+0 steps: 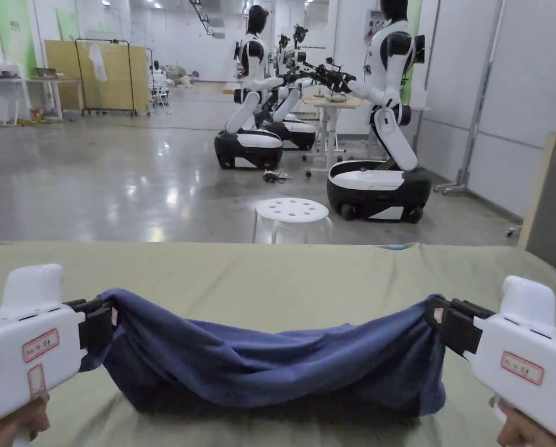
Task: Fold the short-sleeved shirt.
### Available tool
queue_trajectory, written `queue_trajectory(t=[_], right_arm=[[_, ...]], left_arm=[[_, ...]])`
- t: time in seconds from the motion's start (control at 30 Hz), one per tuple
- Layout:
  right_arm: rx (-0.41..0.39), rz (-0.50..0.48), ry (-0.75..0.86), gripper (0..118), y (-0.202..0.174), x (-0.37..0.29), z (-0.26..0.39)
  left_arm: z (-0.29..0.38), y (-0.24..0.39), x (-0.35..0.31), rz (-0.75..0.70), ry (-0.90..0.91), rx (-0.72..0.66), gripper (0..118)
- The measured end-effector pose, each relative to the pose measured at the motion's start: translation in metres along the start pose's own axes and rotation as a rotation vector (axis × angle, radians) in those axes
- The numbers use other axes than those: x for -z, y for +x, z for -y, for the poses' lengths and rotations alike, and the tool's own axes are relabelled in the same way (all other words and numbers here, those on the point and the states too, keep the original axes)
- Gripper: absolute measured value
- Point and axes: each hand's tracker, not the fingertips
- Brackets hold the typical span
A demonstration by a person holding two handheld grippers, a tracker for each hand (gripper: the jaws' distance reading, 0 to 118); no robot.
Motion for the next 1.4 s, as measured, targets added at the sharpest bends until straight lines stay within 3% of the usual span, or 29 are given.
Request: queue_trajectory(t=[0.37,0.8,1.17,1.3,1.4], right_arm=[[0.011,0.0,0.013,6,-0.003,-0.144,0.032],[0.089,0.037,-0.105,6,-0.004,-0.25,0.101],[0.122,0.066,-0.141,6,-0.007,-0.307,0.125],[0.147,0.082,-0.216,6,0.003,-0.305,0.154],[0.12,0.101,-0.302,6,0.011,-0.301,0.174]], left_arm=[[0.044,0.003,-0.13,0.034,-0.027,0.114,8],[0.115,-0.004,-0.234,0.048,-0.16,0.067,8],[0.152,-0.017,-0.278,-0.008,-0.227,0.042,8],[0.178,-0.029,-0.269,-0.038,-0.282,0.06,8],[0.201,-0.043,-0.26,-0.066,-0.34,0.07,8]])
